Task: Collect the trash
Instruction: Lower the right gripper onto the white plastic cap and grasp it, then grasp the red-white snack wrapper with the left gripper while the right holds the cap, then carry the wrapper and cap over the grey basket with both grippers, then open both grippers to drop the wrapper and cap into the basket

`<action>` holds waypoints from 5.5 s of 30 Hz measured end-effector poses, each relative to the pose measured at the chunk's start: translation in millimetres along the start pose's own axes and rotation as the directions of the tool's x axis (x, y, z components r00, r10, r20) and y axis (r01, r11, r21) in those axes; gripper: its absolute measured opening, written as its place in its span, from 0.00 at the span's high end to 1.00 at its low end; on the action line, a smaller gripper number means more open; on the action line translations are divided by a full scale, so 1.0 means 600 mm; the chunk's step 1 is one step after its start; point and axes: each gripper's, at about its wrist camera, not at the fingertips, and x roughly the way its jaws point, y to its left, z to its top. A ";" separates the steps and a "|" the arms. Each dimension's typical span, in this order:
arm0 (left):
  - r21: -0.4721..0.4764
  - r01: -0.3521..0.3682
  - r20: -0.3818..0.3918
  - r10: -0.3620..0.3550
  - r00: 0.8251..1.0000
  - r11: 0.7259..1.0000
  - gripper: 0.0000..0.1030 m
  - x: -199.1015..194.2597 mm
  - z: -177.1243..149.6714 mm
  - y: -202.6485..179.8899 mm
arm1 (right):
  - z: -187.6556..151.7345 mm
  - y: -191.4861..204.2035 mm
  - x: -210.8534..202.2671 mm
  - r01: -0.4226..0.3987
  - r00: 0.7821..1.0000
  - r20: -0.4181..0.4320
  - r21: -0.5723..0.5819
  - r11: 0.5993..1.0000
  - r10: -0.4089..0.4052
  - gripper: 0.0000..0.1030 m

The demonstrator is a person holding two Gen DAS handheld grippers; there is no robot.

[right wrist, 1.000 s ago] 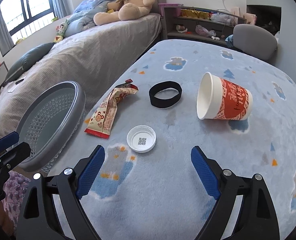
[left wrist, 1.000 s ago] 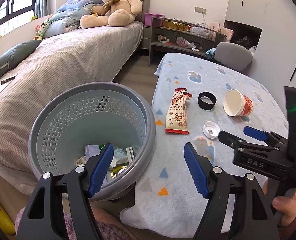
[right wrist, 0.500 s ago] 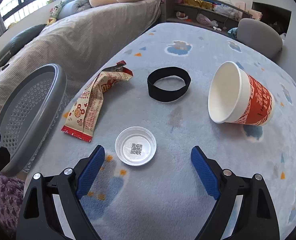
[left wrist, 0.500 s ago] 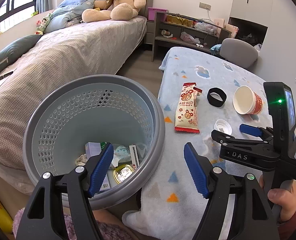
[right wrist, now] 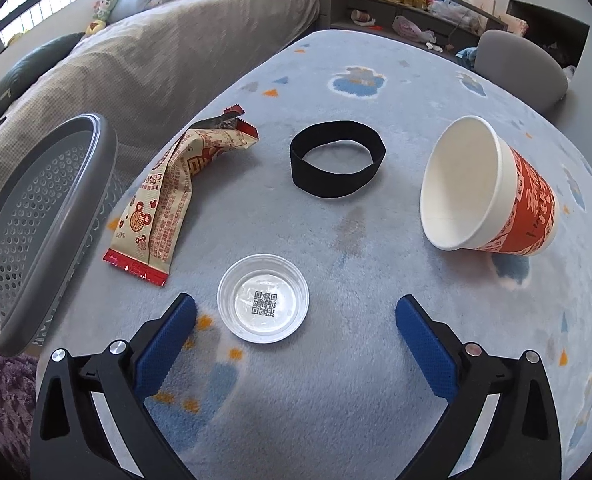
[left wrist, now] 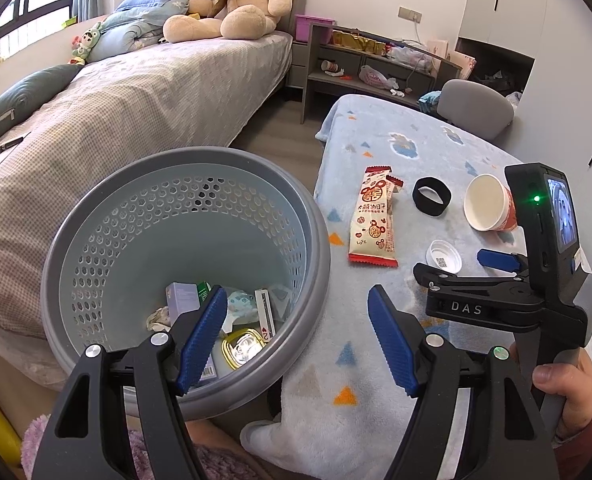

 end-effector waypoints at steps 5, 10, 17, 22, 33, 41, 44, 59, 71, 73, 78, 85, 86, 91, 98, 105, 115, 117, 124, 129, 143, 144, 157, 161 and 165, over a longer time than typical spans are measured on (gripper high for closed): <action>-0.006 0.008 0.009 -0.007 1.000 1.000 0.32 -0.007 0.000 0.001 | 0.001 0.002 0.000 0.002 1.000 0.001 0.003 1.000 -0.002 0.05; -0.012 0.014 0.020 -0.014 1.000 1.000 0.32 -0.017 -0.001 0.005 | -0.008 0.001 -0.003 0.000 0.999 0.038 0.001 1.000 0.000 0.06; -0.022 0.024 0.024 -0.023 0.999 0.999 0.32 -0.027 -0.003 0.012 | -0.009 0.007 -0.005 0.032 0.999 0.040 0.013 0.999 -0.032 0.06; -0.025 0.024 0.025 -0.023 0.999 0.999 0.32 -0.031 -0.005 0.017 | -0.009 0.005 -0.007 0.023 0.998 0.051 0.026 0.999 -0.024 0.13; -0.022 0.021 0.022 -0.020 1.000 1.000 0.32 -0.036 -0.010 0.017 | -0.025 0.052 -0.032 0.001 0.992 0.123 -0.088 0.996 0.010 0.62; 0.005 0.021 0.013 -0.021 1.000 1.000 0.32 -0.034 -0.007 -0.001 | -0.051 0.026 -0.072 -0.063 0.989 0.132 -0.030 0.998 0.067 0.62; 0.021 0.031 0.005 -0.031 0.999 0.999 0.32 -0.026 0.000 -0.018 | -0.071 0.010 -0.088 -0.066 0.990 0.123 -0.005 0.998 0.066 0.62; 0.053 0.042 -0.071 -0.038 0.997 0.998 0.32 0.086 0.081 -0.119 | -0.121 -0.082 -0.131 -0.153 0.974 0.188 0.135 0.979 0.126 0.62; 0.103 -0.066 -0.134 0.080 0.988 0.992 0.32 0.200 0.116 -0.163 | -0.133 -0.104 -0.129 -0.220 0.962 0.197 0.164 0.962 0.187 0.62; 0.105 -0.075 -0.139 0.089 0.986 0.992 0.32 0.210 0.117 -0.165 | -0.134 -0.106 -0.131 -0.226 0.961 0.199 0.164 0.960 0.192 0.62; 0.122 -0.093 -0.133 0.109 0.985 0.988 0.32 0.229 0.121 -0.171 | -0.136 -0.112 -0.130 -0.238 0.959 0.197 0.173 0.956 0.203 0.62; 0.109 -0.065 -0.131 0.079 0.988 0.992 0.63 0.225 0.120 -0.167 | -0.135 -0.118 -0.133 -0.246 0.957 0.204 0.176 0.953 0.209 0.62; 0.109 -0.059 -0.135 0.073 0.988 0.992 0.63 0.222 0.118 -0.167 | -0.135 -0.118 -0.132 -0.245 0.957 0.203 0.177 0.953 0.209 0.62; 0.106 -0.022 -0.142 0.037 0.989 0.994 0.64 0.191 0.093 -0.165 | -0.136 -0.116 -0.131 -0.233 0.960 0.197 0.175 0.957 0.198 0.62; 0.115 0.009 -0.112 0.004 0.994 0.993 0.64 0.122 0.045 -0.159 | -0.143 -0.113 -0.120 -0.215 0.967 0.176 0.181 0.960 0.184 0.62; 0.118 0.041 -0.110 -0.028 0.994 0.992 0.64 0.062 0.000 -0.130 | -0.142 -0.101 -0.118 -0.209 0.971 0.156 0.183 0.961 0.182 0.62; 0.080 0.054 -0.022 -0.052 0.998 0.995 0.64 -0.017 -0.002 -0.044 | -0.119 -0.021 -0.153 -0.204 0.967 0.175 0.109 0.973 0.183 0.62; 0.069 0.047 -0.008 -0.047 0.999 0.997 0.64 -0.025 0.001 -0.021 | -0.109 0.000 -0.160 -0.214 0.963 0.186 0.097 0.972 0.194 0.62; 0.021 -0.001 0.018 0.001 1.000 1.000 0.64 -0.030 0.009 0.072 | -0.052 0.083 -0.167 -0.231 0.953 0.205 0.015 0.973 0.223 0.62; -0.028 -0.046 0.028 0.047 0.999 0.999 0.64 -0.020 0.021 0.137 | -0.016 0.140 -0.152 -0.257 0.945 0.203 -0.029 0.966 0.258 0.62; -0.100 -0.082 0.000 0.082 0.997 0.992 0.63 0.029 0.041 0.224 | 0.052 0.252 -0.095 -0.281 0.942 0.154 -0.119 0.952 0.297 0.62; -0.106 -0.077 0.001 0.078 0.997 0.991 0.63 0.030 0.042 0.229 | 0.054 0.258 -0.091 -0.280 0.943 0.150 -0.124 0.952 0.297 0.62; -0.142 -0.105 0.010 0.108 0.994 0.984 0.45 0.027 0.036 0.245 | 0.066 0.277 -0.078 -0.266 0.947 0.148 -0.137 0.954 0.285 0.56; -0.155 -0.105 0.007 0.108 0.994 0.982 0.43 0.026 0.033 0.252 | 0.064 0.278 -0.084 -0.253 0.947 0.169 -0.138 0.958 0.274 0.46; -0.165 -0.103 0.011 0.106 0.994 0.981 0.42 0.024 0.031 0.255 | 0.062 0.278 -0.085 -0.250 0.948 0.165 -0.141 0.958 0.272 0.46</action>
